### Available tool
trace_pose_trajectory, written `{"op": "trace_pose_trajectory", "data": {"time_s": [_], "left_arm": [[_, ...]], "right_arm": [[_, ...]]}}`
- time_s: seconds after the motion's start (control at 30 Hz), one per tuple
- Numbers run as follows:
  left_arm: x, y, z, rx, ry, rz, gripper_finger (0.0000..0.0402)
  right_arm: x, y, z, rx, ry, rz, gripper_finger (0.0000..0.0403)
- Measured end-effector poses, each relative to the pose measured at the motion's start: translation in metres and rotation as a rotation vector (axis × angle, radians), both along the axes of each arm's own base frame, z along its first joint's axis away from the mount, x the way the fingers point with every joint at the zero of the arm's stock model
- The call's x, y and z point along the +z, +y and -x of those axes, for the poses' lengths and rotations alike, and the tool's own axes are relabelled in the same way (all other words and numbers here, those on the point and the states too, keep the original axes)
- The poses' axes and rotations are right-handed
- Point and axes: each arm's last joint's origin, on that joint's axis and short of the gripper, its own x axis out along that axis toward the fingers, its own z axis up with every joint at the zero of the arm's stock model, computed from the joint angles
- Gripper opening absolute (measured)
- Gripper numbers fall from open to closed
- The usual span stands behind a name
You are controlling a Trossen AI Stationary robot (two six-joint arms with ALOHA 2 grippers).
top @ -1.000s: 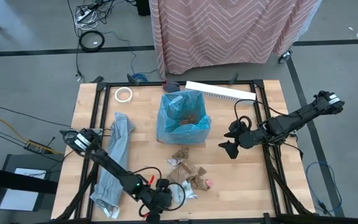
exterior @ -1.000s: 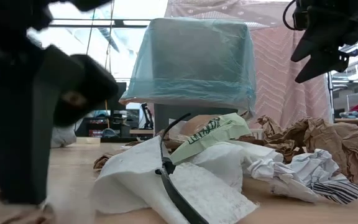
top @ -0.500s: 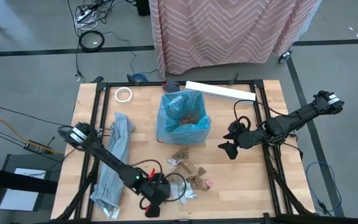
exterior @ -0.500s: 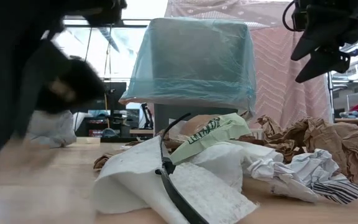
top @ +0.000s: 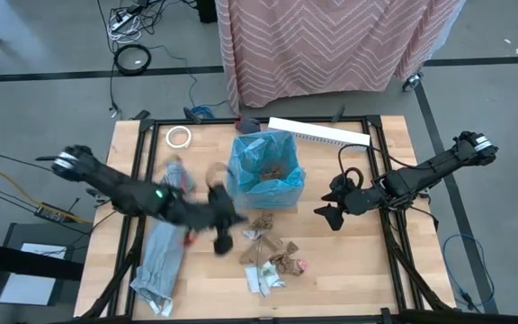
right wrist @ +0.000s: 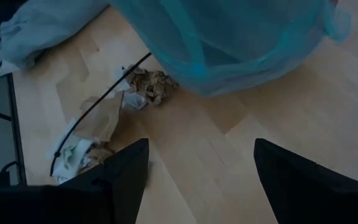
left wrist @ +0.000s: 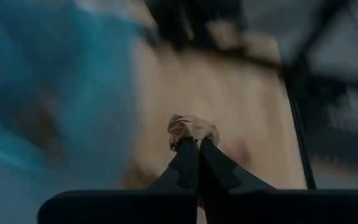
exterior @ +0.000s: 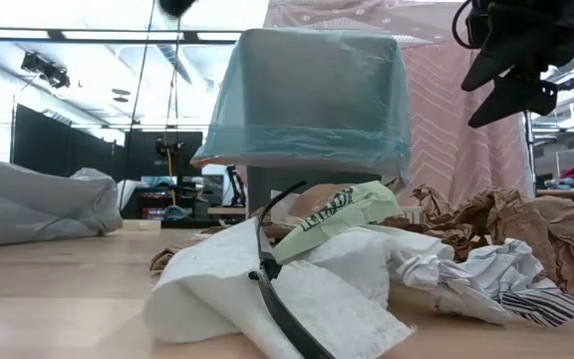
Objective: Place trash/remove bag and relplace
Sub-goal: Put the brown napkin into the trash bin
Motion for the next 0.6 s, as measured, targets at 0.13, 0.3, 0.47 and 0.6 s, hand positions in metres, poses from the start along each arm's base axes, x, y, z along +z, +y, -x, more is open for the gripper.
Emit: {"op": "trace_pose_trajectory", "data": {"time_s": [0.13,0.3,0.47,0.6], "left_arm": [[0.035,0.034,0.010,0.168,-0.189,-0.119,0.0005],[0.044,0.067,0.004,0.262,-0.228,-0.210,0.0005],[0.029,0.089,-0.014,0.191,-0.167,-0.204,0.0023],[0.024,0.099,-0.018,0.170,-0.141,-0.191,0.0060]], "right_arm": [[0.001,-0.001,0.000,-0.028,-0.016,0.025,0.0276],[0.001,-0.002,0.000,-0.047,-0.023,0.044,0.0277],[0.001,-0.002,0.000,-0.049,-0.023,0.043,0.0274],[0.001,-0.002,0.000,-0.049,-0.022,0.043,0.0273]]}}
